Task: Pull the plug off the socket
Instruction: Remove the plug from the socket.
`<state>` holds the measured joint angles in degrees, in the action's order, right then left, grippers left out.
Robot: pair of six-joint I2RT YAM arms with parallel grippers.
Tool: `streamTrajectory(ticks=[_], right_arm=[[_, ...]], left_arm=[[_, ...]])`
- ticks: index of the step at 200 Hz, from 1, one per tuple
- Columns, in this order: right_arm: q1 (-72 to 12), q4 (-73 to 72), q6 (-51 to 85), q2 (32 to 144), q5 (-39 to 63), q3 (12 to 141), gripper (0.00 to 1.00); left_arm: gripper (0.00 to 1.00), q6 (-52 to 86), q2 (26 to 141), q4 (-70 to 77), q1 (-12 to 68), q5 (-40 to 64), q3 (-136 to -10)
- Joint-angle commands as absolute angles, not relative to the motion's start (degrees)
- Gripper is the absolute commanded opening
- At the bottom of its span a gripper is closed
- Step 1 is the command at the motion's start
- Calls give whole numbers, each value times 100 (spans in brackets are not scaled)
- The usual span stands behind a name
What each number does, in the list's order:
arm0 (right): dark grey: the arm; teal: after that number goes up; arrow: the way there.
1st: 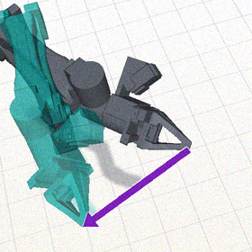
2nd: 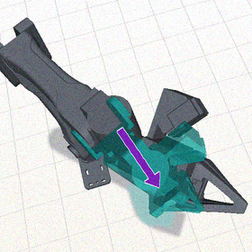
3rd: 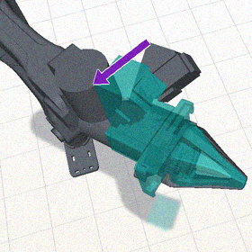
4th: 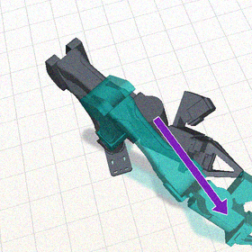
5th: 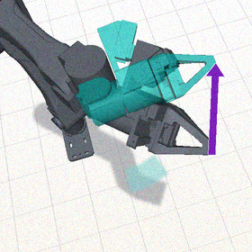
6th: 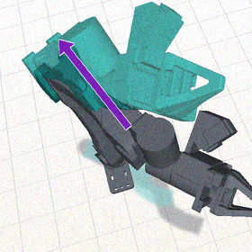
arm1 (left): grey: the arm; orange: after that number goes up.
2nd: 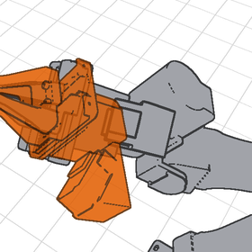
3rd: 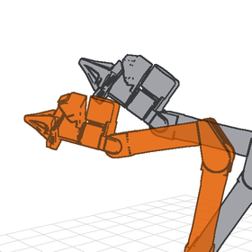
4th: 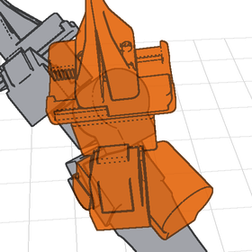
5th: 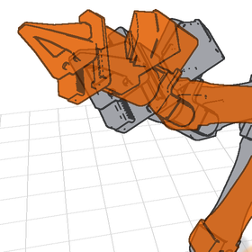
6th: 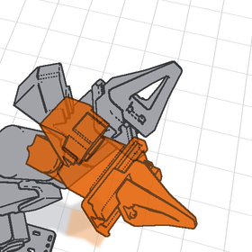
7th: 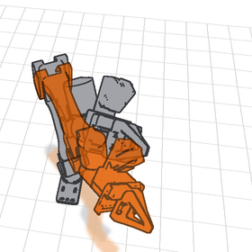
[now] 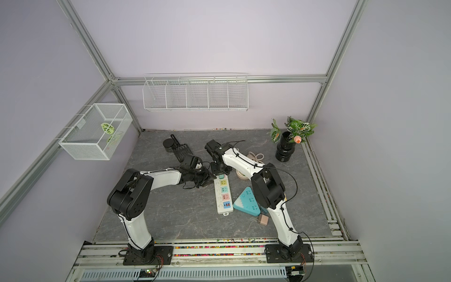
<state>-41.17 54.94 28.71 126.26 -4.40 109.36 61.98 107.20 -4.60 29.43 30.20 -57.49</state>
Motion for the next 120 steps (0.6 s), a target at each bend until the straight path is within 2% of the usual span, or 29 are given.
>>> streamTrajectory(ticks=[1, 29, 92, 120], right_arm=[[-4322, 5750, 2903, 12620, -407, 11133, 24], [-4299, 6064, 3090, 12541, -857, 11359, 24], [-4253, 5130, 3347, 11703, -609, 10092, 23], [-4365, 5371, 3467, 11845, -790, 10228, 22]], left_arm=[[32, 6429, 11176, -1379, 3016, 2375, -5638], [32, 6494, 11257, -1437, 3016, 2338, -5518], [32, 6495, 11378, -1441, 3016, 2342, -5493], [32, 6478, 11434, -1445, 3015, 2353, -5562]])
